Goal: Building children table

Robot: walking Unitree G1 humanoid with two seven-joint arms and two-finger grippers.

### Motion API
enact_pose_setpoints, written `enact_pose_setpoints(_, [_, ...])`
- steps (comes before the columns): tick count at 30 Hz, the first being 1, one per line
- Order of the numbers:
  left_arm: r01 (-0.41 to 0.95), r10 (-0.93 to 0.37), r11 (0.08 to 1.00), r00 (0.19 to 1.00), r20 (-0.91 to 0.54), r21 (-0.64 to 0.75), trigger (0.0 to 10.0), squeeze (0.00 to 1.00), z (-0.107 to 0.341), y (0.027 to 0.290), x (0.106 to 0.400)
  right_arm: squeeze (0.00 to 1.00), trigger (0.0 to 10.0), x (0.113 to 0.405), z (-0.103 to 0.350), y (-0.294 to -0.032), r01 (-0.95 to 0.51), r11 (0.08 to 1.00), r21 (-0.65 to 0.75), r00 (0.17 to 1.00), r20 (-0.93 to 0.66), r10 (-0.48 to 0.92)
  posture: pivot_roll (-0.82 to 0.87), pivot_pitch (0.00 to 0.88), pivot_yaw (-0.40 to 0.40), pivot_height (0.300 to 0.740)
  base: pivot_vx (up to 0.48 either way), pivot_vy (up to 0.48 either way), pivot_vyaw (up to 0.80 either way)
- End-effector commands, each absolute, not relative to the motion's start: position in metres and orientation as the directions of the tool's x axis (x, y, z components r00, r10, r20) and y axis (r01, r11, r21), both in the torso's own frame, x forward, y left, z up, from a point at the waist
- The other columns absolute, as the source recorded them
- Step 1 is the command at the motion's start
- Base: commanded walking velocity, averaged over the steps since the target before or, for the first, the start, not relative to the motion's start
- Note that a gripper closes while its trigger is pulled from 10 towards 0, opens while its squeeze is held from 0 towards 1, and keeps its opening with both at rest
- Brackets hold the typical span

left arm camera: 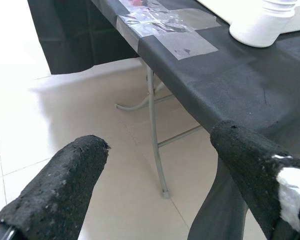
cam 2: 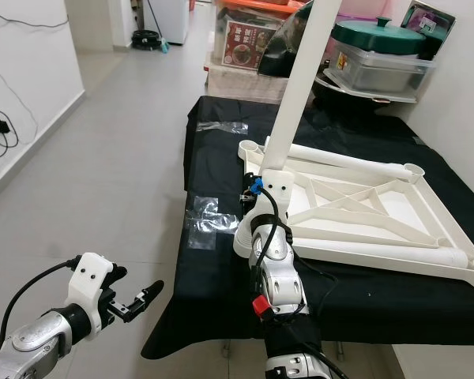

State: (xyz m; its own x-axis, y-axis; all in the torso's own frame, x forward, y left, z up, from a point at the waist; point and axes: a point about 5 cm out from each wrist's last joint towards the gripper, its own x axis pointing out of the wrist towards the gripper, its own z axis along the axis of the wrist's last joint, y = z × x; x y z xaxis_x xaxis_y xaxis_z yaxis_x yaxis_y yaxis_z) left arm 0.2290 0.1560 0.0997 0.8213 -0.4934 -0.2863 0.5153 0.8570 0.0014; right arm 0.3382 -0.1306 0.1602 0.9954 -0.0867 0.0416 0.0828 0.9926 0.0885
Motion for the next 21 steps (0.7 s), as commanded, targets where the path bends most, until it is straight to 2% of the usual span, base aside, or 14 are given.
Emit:
enact_pose_setpoints(1, [0.523,-0.498,0.853,0.816,-0.293,0.006,10.0,0.00,0.097,0.155,0.229,0.00,10.0,0.333,0.134,-0.147,0.162,0.985,0.055,0.985,-0.071,-0.158,0.07,0.000,-0.096,0.740,0.000,0.000,0.00])
enact_pose_setpoints(7, [0.521,-0.497,0.853,0.818,-0.290,0.008,10.0,0.00,0.097,0.155,0.229,0.00,10.0,0.335,0.137,-0.148,0.166,0.984,0.059,0.985,-0.057,-0.162,0.07,0.000,-0.095,0.740,0.000,0.000,0.00])
enact_pose_setpoints(16, [0.479,-0.473,0.878,0.860,-0.193,-0.017,10.0,0.00,0.112,0.158,0.237,0.00,10.0,0.336,0.138,-0.147,0.158,0.986,0.058,0.987,-0.050,-0.155,0.07,0.000,-0.095,0.740,0.000,0.000,0.00])
enact_pose_setpoints(21, [0.478,-0.475,0.878,0.864,-0.165,-0.025,10.0,0.00,0.115,0.158,0.237,0.00,10.0,0.336,0.138,-0.147,0.157,0.986,0.056,0.987,-0.048,-0.154,0.07,0.000,-0.095,0.740,0.313,0.000,0.00])
